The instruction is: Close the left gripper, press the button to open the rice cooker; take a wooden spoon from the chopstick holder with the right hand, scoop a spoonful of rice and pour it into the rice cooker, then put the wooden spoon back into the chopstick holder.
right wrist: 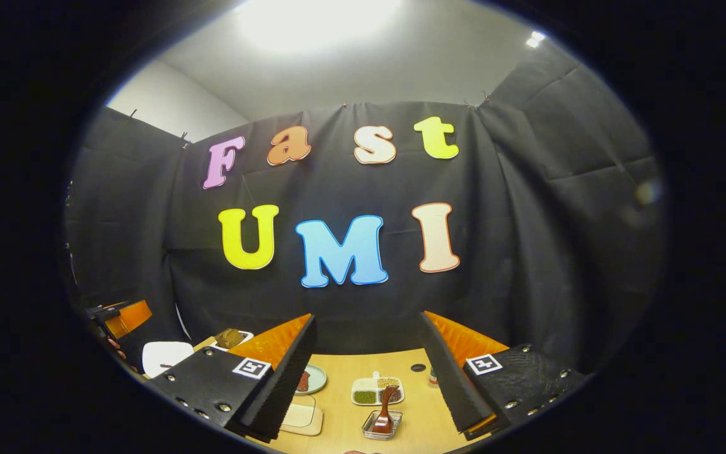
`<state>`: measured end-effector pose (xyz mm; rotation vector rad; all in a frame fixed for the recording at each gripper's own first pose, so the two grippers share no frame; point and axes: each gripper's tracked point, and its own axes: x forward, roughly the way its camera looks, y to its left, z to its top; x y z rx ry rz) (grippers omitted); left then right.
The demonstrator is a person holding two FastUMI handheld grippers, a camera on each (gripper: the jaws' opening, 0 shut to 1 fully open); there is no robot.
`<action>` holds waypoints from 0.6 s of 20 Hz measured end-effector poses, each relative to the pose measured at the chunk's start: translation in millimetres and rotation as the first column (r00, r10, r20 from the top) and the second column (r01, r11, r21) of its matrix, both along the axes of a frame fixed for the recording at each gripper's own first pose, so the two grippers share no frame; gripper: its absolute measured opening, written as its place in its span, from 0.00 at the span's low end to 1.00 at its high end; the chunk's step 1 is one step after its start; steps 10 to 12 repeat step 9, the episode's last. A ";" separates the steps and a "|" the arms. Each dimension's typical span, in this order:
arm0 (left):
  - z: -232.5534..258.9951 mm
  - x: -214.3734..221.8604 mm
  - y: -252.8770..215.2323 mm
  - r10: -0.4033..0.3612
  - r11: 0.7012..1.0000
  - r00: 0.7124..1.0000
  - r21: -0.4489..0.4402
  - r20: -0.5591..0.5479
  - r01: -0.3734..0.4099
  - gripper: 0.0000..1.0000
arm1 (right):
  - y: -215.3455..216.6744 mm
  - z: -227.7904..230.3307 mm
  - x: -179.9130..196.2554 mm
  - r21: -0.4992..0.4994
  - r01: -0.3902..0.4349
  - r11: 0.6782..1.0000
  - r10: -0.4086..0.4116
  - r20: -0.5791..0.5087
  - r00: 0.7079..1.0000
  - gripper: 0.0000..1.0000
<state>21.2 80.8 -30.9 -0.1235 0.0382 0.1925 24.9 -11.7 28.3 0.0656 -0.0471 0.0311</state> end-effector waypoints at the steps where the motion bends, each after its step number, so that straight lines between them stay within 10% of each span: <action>1: -2.2 -2.3 -7.0 0.002 1.000 1.000 0.014 -0.007 -0.002 0.96 | -2.4 -3.1 0.7 0.005 -0.002 1.000 0.002 -0.008 1.000 0.97; 12: 7.8 -5.7 -53.9 -0.028 0.998 1.000 0.056 0.010 0.027 0.97 | 0.5 -0.9 9.6 0.024 -0.029 0.999 0.029 0.005 1.000 0.97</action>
